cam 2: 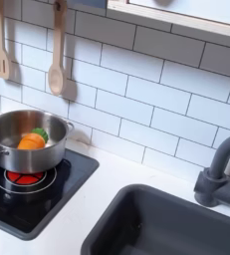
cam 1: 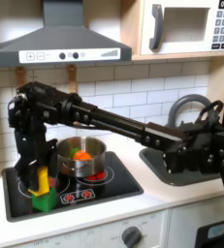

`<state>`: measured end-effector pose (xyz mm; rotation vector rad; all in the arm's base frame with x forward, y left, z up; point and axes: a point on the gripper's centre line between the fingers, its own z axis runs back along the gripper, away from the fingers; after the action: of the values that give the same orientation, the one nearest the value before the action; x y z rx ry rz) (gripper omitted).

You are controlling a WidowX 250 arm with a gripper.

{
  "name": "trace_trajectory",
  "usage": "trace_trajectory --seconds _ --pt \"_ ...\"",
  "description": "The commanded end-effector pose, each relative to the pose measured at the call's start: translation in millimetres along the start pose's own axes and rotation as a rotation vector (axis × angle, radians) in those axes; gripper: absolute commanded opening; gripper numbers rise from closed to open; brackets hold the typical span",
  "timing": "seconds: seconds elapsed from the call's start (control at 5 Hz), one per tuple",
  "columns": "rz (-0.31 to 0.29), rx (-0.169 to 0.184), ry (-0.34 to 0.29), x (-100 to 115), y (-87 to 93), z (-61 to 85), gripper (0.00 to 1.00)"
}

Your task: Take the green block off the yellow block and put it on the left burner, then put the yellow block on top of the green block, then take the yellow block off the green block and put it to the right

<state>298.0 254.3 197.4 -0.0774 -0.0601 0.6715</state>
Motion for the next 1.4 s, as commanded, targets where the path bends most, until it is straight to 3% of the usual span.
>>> trace_trajectory --seconds 0.0,0.4,1.2 --pt "-0.007 0.006 0.005 -4.2 -3.0 -7.7 0.00" --pt "-0.013 -0.002 -0.001 -4.2 -14.4 -1.8 0.00" --pt "0.008 0.009 -0.023 -0.2 -11.7 8.2 0.00"
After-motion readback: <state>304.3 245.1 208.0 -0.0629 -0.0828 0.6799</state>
